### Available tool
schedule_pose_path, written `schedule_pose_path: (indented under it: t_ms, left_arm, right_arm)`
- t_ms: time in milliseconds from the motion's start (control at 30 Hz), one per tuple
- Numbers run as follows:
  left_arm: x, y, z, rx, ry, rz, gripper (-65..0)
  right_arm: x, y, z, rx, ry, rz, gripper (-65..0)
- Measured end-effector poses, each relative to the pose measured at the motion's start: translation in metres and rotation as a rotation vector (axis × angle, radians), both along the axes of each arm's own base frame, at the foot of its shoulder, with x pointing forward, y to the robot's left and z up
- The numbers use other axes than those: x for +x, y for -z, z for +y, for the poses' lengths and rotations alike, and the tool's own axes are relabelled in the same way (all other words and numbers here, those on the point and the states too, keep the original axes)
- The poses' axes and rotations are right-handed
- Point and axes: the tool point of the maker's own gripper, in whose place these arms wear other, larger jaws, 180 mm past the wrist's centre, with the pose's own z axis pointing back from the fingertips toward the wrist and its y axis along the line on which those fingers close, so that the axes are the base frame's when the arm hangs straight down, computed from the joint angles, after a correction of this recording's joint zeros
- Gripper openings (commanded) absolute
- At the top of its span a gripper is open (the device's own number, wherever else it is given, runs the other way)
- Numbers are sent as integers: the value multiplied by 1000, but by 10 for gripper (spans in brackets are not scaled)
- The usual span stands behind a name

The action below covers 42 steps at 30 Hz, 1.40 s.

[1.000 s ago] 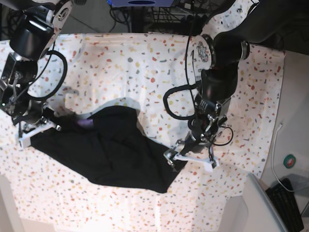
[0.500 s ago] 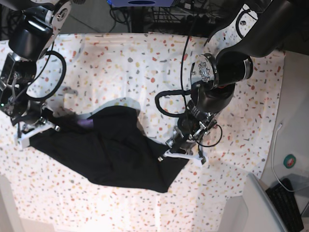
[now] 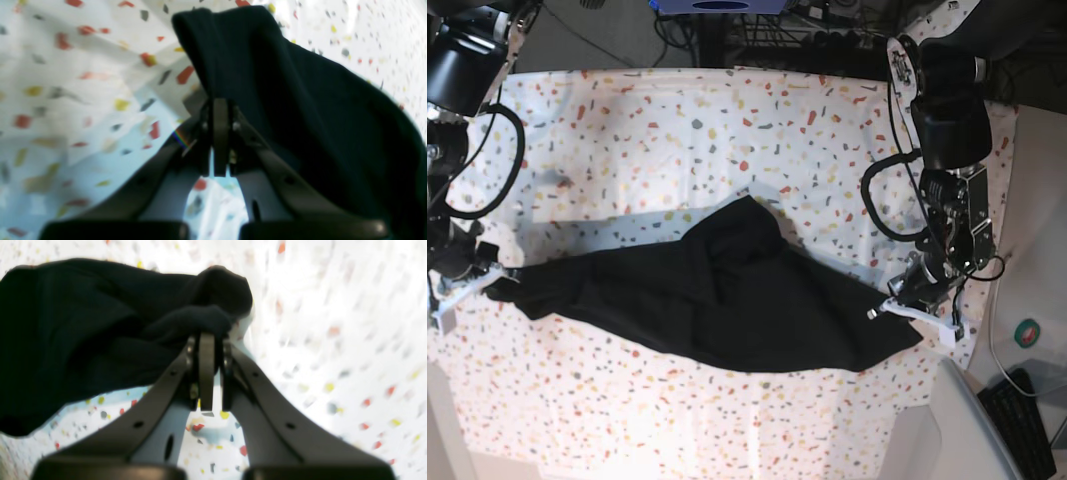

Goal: Layout the t-shirt on the table in an organized manner, then fold the t-shirt properly
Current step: 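Pull the shirt ends apart with both grippers to stretch it flat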

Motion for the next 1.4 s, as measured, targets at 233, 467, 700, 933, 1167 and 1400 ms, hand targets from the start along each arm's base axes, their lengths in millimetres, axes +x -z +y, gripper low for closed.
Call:
schedule_pose_path:
  t_ms: [233,467,700,933,1167,1400]
  left_arm:
    - [-30,1,41,90,-24,31,-650]
    - [-18,-17,40,100,-13,-24,-650]
    - [-27,-8,40,111,0,1,-650]
    - [-26,-12,46,121,-4,-1,-650]
    - [-31,-8,48,122,-8,10,-650]
    - [-31,-8,47,119,-5,10,-650]
  right_arm:
    - [17,-9,2,-12,-26,-5,-650]
    - [13,-1,-10,-15,-12,5,-650]
    - [-15,45,-40,-19,51,97,-650]
    - [-28,50,-62,-37,86,110,-650]
    - [-37,50,-78,-45,130,123,-650]
    - [-81,57,-103,-72,228,212,-650]
